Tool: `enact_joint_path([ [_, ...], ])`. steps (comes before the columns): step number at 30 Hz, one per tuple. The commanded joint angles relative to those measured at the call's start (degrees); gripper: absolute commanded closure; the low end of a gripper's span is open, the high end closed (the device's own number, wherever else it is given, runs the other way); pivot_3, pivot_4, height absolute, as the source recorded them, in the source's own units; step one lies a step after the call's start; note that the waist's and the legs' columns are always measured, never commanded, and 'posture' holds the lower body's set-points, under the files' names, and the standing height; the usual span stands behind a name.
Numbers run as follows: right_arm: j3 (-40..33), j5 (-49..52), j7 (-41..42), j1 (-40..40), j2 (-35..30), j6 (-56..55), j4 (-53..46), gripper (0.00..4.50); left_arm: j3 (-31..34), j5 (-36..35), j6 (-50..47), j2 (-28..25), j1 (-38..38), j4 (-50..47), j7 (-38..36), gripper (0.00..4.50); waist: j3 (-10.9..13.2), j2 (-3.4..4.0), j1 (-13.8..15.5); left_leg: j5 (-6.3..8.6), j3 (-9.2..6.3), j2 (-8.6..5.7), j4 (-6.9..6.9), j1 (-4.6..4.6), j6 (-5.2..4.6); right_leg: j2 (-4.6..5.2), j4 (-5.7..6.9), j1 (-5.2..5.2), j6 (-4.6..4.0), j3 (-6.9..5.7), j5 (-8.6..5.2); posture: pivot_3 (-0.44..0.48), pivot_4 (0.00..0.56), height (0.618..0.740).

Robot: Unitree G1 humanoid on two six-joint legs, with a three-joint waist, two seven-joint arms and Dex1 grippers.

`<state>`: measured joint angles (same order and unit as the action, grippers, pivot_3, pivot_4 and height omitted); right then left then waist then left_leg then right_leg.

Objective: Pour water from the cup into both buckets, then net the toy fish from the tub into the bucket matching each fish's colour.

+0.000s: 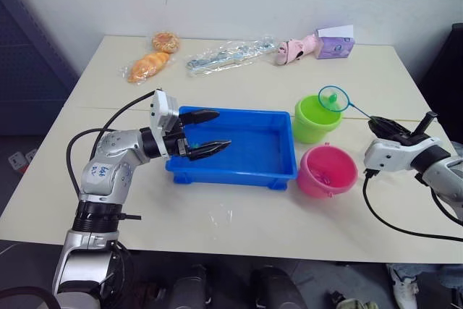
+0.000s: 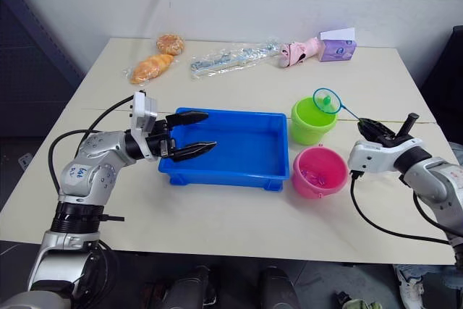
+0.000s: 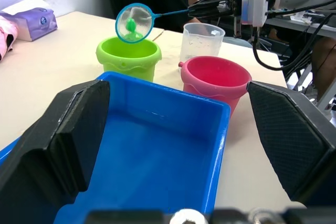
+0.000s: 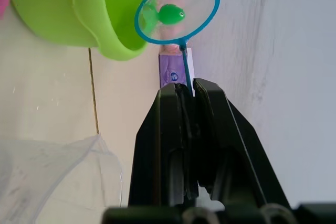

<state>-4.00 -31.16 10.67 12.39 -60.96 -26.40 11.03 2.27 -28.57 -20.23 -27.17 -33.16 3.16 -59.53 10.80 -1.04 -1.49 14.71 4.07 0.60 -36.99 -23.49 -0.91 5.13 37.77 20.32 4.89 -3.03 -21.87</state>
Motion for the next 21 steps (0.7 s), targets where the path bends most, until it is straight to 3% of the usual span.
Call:
enact_joint_path([
  [1, -0.30, -2.90, -2.83, 1.73, -1.87, -2.17, 0.84, 4.50, 0.44, -0.01, 2.54, 0.22, -1.16, 0.67, -1.02, 0.03, 0.00, 0.00, -0.05, 0.00, 0.01, 0.01, 0.00, 0.01, 0.01, -0.01, 0.00, 0.00, 0.00, 0.01, 0.00, 0.000, 0.150, 0.740],
  [6, 0.05, -6.87, -7.99, 1.52, -2.72, -4.73, 2.62, 4.50, 0.36, -0.07, 3.86, 0.73, -1.67, 2.09, -1.47, 0.03, 0.00, 0.00, 0.03, -0.03, 0.01, 0.06, -0.01, 0.04, 0.05, -0.06, 0.01, -0.02, 0.00, 0.02, 0.00, 0.000, 0.150, 0.740],
  [21, 4.10, -10.55, -12.76, 6.40, -2.23, -8.44, 7.42, 4.50, -0.28, 1.01, 7.83, 2.34, -2.90, 7.29, -3.47, 0.03, 0.00, 0.01, -0.07, -0.06, 0.06, 0.13, -0.02, 0.08, 0.08, -0.15, 0.03, -0.03, 0.00, 0.08, 0.00, 0.000, 0.150, 0.740],
])
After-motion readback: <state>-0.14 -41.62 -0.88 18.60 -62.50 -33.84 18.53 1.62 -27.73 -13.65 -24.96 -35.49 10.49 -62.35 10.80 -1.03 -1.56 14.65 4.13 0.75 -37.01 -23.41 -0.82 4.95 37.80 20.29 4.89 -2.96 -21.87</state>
